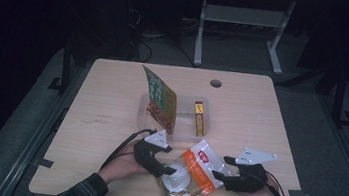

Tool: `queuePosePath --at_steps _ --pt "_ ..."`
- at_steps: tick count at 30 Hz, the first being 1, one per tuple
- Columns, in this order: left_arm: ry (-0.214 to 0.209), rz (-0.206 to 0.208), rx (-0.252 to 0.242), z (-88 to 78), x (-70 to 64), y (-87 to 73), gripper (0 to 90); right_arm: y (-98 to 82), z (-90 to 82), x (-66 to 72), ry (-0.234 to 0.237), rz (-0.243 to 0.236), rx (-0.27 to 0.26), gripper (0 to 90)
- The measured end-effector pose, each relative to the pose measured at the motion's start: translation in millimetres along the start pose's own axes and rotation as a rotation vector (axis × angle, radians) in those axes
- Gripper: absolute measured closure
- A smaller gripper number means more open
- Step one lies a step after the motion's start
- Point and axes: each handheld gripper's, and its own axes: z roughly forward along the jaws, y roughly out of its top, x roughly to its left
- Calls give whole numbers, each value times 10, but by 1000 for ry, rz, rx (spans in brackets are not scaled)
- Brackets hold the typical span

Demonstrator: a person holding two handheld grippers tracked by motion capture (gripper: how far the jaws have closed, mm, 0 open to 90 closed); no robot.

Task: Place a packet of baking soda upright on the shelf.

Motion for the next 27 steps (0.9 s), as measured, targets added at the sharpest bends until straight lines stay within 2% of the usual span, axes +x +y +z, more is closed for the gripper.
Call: queuePosePath --at_steps 4,7,8,13,18,20,24,25,27 --pt "-20 -5 28 133 8 38 241 -30 -28 -16 -11 17 -7 353" --pt "-45 0 43 209 21 50 280 -19 -32 -15 -11 10 -12 354" --pt "-54 -11 41 222 21 53 292 -14 -30 -12 -7 6 -15 354" --pt "-104 -7 43 238 27 50 422 3 -20 -3 -11 7 -22 359" --pt "-147 -40 42 257 53 24 501 4 -23 -12 -18 6 -25 362" --pt "-169 -23 37 260 42 20 593 3 -28 -16 -21 4 -25 363" --pt "-146 30 41 250 -6 34 750 4 -40 -33 -30 11 -33 363" --pt "-140 43 36 240 -14 37 814 5 -42 -37 -30 11 -36 362" --pt "-128 65 35 229 -48 46 851 5 -48 -43 -32 15 -42 362"
